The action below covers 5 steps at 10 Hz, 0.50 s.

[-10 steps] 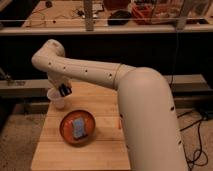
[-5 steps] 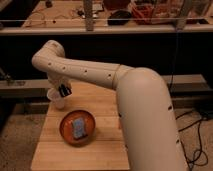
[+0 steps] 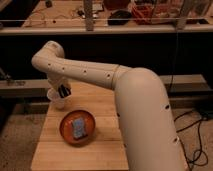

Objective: Place the eraser in the ceramic cup

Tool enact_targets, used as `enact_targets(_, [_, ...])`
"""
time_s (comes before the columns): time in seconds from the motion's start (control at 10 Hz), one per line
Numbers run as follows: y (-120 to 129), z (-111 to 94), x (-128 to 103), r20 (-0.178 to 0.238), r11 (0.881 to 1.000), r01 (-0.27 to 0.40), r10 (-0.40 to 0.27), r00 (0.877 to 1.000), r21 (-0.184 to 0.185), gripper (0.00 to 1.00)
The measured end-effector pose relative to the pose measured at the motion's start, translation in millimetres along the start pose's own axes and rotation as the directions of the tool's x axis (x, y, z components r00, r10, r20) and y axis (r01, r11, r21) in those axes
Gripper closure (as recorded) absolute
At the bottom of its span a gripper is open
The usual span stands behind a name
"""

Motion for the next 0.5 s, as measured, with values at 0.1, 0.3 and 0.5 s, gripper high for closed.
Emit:
enact_targets(0.1, [0.1, 0.3, 0.2, 0.001, 1.0, -0.002, 0.002, 1.0, 0.002, 0.99])
enact_targets(0.3, [-0.9, 1.5, -0.1, 0.004, 1.0, -0.002, 0.002, 1.0, 0.004, 0.9])
enact_targets(0.5, [-1.8, 4.1, -1.1, 0.01, 1.0, -0.004, 0.004, 1.0, 0.008, 0.88])
